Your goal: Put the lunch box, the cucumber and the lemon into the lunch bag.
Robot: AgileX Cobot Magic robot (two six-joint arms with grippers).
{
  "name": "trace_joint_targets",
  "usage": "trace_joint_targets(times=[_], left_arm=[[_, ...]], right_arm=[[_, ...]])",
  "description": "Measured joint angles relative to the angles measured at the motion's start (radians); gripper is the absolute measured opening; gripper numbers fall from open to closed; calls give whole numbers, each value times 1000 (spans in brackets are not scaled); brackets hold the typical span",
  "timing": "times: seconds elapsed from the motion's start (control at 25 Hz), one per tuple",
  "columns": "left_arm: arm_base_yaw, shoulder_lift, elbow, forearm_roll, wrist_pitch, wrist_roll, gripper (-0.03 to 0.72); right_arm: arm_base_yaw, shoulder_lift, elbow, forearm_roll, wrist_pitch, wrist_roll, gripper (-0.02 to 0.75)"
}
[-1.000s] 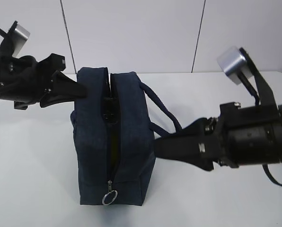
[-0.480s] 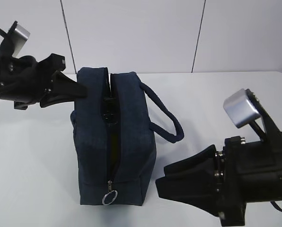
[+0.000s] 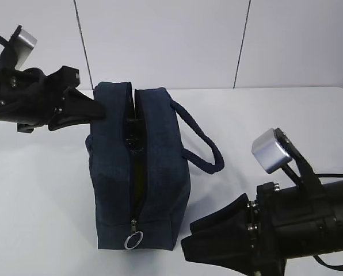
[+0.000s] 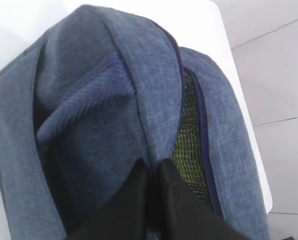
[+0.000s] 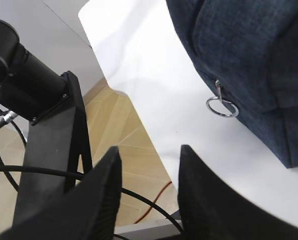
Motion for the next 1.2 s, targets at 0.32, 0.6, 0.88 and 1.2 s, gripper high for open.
trace_joint_targets(times=[0.32, 0.6, 0.88, 1.2], left_arm=[[0, 0, 0, 0, 0, 4, 27], [0, 0, 0, 0, 14, 23, 220], [0, -10, 0, 0, 36, 80, 504], [0, -121, 0, 95, 74, 101, 503]], right_arm=[[0, 10, 0, 71, 30, 0, 273], [0, 10, -2, 92, 30, -40, 273], [0, 10, -2, 47, 30, -70, 273], [0, 10, -2, 15, 27, -108, 273]])
